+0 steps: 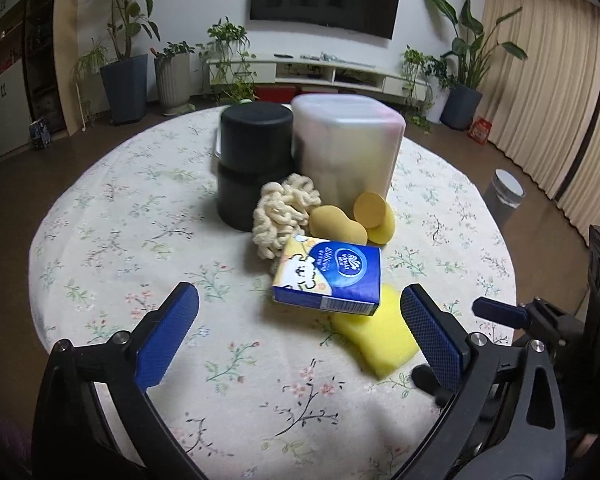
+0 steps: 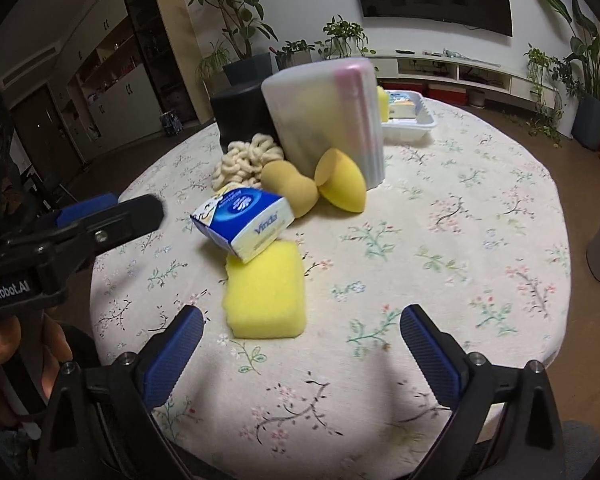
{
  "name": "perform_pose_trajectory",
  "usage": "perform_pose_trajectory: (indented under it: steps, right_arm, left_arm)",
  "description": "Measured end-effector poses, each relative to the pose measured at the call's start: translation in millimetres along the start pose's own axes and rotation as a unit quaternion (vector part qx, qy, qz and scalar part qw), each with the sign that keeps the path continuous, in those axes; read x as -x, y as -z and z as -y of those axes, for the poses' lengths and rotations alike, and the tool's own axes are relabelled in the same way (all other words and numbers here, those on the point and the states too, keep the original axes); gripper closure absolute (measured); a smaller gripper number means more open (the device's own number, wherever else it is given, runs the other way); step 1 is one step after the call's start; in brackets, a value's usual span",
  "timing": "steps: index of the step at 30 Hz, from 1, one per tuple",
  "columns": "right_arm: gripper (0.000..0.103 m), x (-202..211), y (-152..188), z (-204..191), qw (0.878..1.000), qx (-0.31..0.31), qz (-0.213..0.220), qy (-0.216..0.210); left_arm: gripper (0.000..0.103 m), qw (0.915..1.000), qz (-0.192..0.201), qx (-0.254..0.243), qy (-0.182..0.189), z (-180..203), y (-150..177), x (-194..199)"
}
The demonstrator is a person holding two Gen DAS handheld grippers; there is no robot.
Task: Organize soft objects
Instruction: 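Move both tools back toward the remaining objects on the table, then grasp the blue Vinda tissue pack with the left tool while the right tool grasps a yellow sponge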
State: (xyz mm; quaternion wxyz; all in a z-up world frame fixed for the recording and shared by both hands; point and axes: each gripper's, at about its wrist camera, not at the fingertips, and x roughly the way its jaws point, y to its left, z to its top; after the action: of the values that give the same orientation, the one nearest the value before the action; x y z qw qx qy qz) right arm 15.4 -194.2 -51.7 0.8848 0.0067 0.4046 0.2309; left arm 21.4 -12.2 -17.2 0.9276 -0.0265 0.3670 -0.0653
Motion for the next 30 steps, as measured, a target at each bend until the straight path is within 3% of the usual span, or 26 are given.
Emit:
perform_pose_trajectory:
  steps: [13,30]
  right_arm:
    - [0.002,-26,3,-6,1.000,-0.009,-0.005,0.009]
    - [0.002,-38,2,-6,1.000,-0.015,0.001,0.009]
  left_arm:
    - [0.000,0.9993,-0.035,-0.012,-0.008,5,-3,-44]
    - [0.000,0.9984,-0.046,-0.031,-0.014,14,-5,-62]
